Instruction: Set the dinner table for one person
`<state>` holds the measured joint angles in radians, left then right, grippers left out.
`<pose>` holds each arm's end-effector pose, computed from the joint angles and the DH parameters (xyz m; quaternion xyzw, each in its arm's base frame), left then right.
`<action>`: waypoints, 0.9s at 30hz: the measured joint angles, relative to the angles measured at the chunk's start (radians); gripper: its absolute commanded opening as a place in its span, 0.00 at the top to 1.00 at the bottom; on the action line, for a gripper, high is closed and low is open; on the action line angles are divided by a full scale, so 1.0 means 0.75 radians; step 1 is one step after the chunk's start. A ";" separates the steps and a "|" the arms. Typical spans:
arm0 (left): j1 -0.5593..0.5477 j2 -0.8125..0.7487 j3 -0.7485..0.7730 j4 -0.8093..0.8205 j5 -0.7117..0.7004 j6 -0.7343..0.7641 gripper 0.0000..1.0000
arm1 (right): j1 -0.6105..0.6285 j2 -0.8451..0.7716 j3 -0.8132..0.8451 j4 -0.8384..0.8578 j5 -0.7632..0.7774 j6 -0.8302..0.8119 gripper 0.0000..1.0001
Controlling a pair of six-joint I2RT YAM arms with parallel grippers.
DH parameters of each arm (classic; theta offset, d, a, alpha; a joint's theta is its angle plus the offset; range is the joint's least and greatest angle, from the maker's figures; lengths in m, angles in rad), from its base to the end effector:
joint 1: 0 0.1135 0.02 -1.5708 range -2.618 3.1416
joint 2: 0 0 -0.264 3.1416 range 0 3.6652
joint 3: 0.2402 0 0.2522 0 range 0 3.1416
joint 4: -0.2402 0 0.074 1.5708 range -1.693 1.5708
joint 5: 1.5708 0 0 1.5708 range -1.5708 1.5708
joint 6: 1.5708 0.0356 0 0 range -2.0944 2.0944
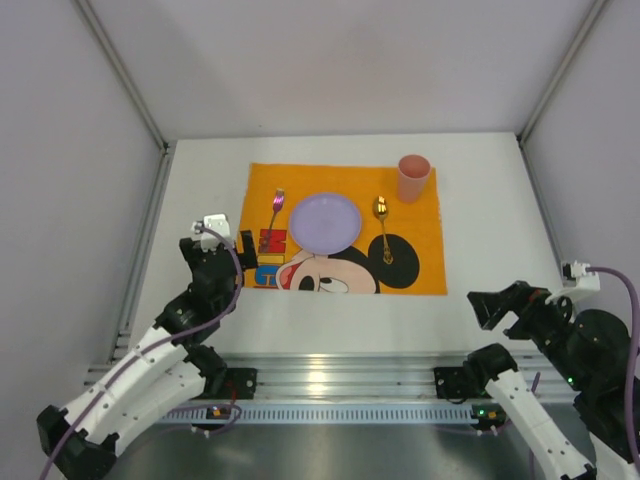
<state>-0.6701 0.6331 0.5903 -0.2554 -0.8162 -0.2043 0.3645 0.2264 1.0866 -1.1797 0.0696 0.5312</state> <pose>0.1325 -0.0719 0.2903 -0.0591 0.7727 0.0582 0.6293 -0.0169 -0.0091 0.3632 0.0878 0.8056 0.2280 0.5398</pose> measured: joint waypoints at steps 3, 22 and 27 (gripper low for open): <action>0.142 0.052 -0.107 0.168 0.065 0.068 0.01 | 0.000 0.011 0.002 0.000 0.015 -0.010 0.00; 0.734 0.962 -0.569 1.631 0.569 0.235 0.02 | 0.000 0.165 0.054 -0.036 0.008 -0.060 0.00; 0.796 1.204 -0.569 1.890 0.675 0.215 0.02 | -0.001 0.301 0.132 -0.033 0.015 -0.092 0.00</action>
<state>-0.0731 1.5364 0.1635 1.1618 -0.3099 -0.0429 0.3641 0.4522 1.1858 -1.2045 0.0807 0.4625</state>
